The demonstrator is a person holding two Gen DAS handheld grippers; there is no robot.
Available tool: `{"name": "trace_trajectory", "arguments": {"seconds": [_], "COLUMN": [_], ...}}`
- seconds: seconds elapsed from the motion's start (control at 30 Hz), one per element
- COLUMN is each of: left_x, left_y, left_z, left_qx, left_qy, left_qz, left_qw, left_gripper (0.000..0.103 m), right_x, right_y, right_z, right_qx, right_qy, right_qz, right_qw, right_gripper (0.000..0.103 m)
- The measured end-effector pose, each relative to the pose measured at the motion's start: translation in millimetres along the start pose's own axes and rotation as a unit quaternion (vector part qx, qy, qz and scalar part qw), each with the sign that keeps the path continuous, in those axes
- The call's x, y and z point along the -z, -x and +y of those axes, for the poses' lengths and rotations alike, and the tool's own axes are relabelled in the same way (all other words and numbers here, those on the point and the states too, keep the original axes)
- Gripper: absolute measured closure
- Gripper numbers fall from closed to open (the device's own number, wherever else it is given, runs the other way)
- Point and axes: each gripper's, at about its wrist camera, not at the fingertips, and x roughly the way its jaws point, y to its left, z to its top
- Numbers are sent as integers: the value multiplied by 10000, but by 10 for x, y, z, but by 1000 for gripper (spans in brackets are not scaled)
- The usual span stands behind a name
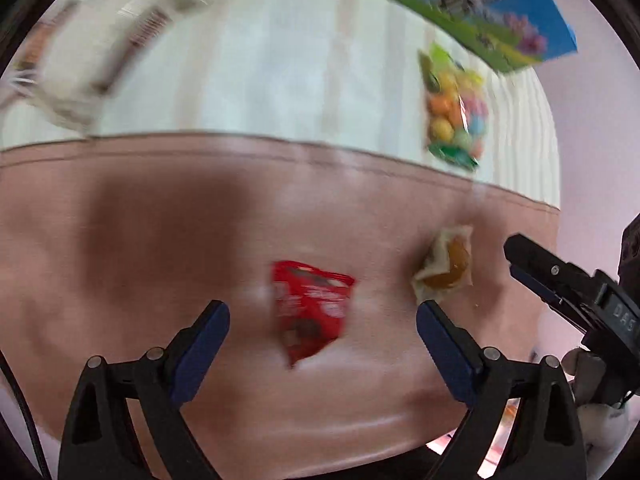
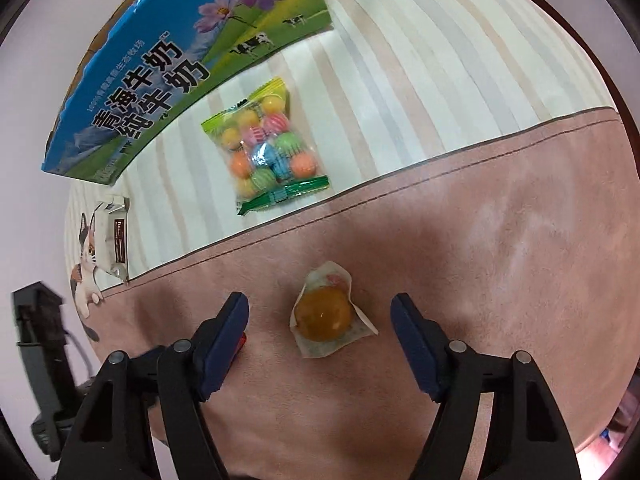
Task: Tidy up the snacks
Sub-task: 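Grasp the white wafer pack with the left tool while the right tool grasps the candy-ball bag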
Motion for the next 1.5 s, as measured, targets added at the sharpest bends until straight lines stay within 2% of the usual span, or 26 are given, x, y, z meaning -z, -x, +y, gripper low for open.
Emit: {"name": "trace_trajectory", "arguments": {"seconds": [0.07, 0.1, 0.13, 0.17, 0.3, 0.37, 0.4, 0.47, 0.6, 0.67, 0.7, 0.77, 0.9, 1.03, 1.13, 1.27, 1.33, 1.37, 1.43, 1.5], "left_x": [-11, -17, -16, -14, -82, -130, -156, -199, -329, -432, -491, -639, -969, -1303, -1488, -1580, -1549, -1504, -1406, -1346], "left_y": [-161, -244, -298, -305, -180, -90, -21, 131, 459, 636, 733, 866, 972, 821, 692, 655, 656, 652, 635, 571], "left_z": [-73, -102, -117, -125, -125, -104, -79, -28, 101, 149, 213, 251, 351, 438, 495, 518, 578, 620, 675, 684], "left_qx": [-9, -87, -158, -176, -177, -160, -144, -54, -109, -318, -506, -814, -1403, -1866, -1811, -1610, -1403, -1169, -859, -636], "left_qy": [-90, -133, -148, -164, -215, -187, -127, -45, 103, 27, -73, -310, -735, -1018, -1091, -971, -638, -328, 64, 220], "left_qz": [155, 269, 336, 331, 241, 242, 226, 107, -145, -378, -521, -667, -659, -328, -104, -161, -117, -89, -85, -9], "left_qw": [9998, 9995, 9992, 9992, 9993, 9994, 9996, 9999, 9998, 9988, 9973, 9940, 9852, 9766, 9773, 9820, 9880, 9926, 9962, 9977], "left_gripper": [40, 46, 59, 64, 61, 53, 53, 50, 45, 45, 45, 44, 43, 42, 42, 43, 43, 43, 43, 43], "right_x": [-17, -34, -60, -95, -260, -374, -449, -611, -917, -1015, -1037, -1024, -846, -673, -628, -645, -609, -573, -552, -518], "right_y": [27, 59, 77, 103, 157, 121, 83, -15, -350, -504, -568, -658, -695, -755, -810, -820, -811, -816, -813, -845], "right_z": [-5, -1, 11, 24, 97, 147, 178, 266, 489, 575, 611, 668, 741, 760, 736, 723, 727, 707, 691, 733], "right_qx": [47, 39, 49, 72, 76, 21, 28, 25, 171, 320, 395, 582, 303, 123, 94, 115, 119, 114, 14, -96], "right_qy": [10, 26, 26, 44, 189, 256, 311, 438, 711, 809, 846, 876, 819, 682, 572, 529, 508, 500, 425, 354], "right_qz": [-43, -82, -66, -89, -180, -179, -175, -232, -168, -124, -100, 30, 308, 536, 583, 609, 584, 572, 626, 736], "right_qw": [10000, 10000, 10000, 9999, 9996, 9995, 9994, 9988, 9972, 9961, 9956, 9944, 9957, 9962, 9966, 9967, 9969, 9970, 9971, 9966], "right_gripper": [26, 26, 26, 26, 26, 20, 16, 16, 16, 19, 33, 41, 42, 42, 41, 41, 42, 42, 42, 42]}}
